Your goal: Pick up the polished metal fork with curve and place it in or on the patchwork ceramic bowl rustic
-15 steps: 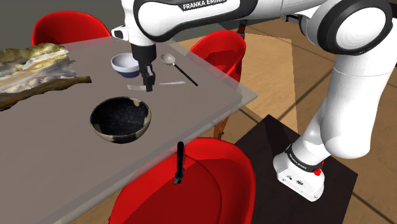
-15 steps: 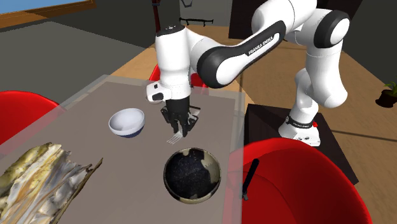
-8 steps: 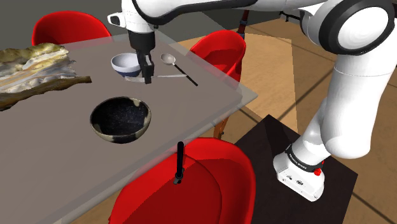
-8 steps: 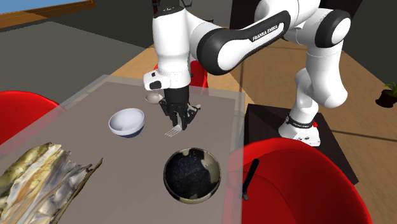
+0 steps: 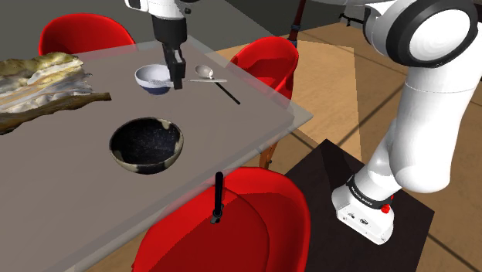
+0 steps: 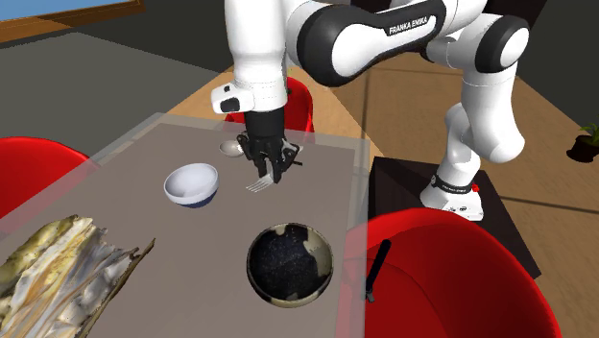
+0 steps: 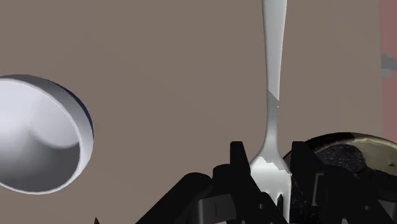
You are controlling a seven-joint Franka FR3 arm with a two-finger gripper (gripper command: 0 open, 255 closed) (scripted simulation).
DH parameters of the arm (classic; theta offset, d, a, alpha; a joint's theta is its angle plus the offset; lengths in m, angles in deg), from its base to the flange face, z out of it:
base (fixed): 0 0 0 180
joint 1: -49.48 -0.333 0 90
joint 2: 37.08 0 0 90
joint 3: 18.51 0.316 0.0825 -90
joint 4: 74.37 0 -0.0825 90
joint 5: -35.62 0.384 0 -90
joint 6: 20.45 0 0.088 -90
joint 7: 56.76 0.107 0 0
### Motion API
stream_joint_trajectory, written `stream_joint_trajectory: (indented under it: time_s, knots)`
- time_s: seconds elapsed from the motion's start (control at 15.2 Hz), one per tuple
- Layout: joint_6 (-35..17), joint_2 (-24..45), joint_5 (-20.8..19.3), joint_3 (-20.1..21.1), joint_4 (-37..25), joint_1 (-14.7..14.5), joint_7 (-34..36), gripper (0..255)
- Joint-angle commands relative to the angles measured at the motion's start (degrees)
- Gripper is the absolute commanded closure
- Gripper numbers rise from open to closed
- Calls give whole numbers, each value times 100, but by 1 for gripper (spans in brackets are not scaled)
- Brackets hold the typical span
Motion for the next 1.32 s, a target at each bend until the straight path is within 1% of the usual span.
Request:
stream_joint_trajectory:
  time_s: [0.0, 0.26, 0.46, 0.79, 0.86, 1.25]
  knots:
    - [112, 26, -6, 1, -135, -13, 6, 255]
    - [193, 178, -105, 125, -371, -400, 490, 255]
    - [297, 366, -198, 206, -662, -715, 851, 255]
    - [587, 852, -393, 304, -1435, -1308, 1429, 255]
    - [634, 926, -419, 310, -1555, -1385, 1492, 255]
    - [63, 760, -377, 315, -816, -1282, 1495, 255]
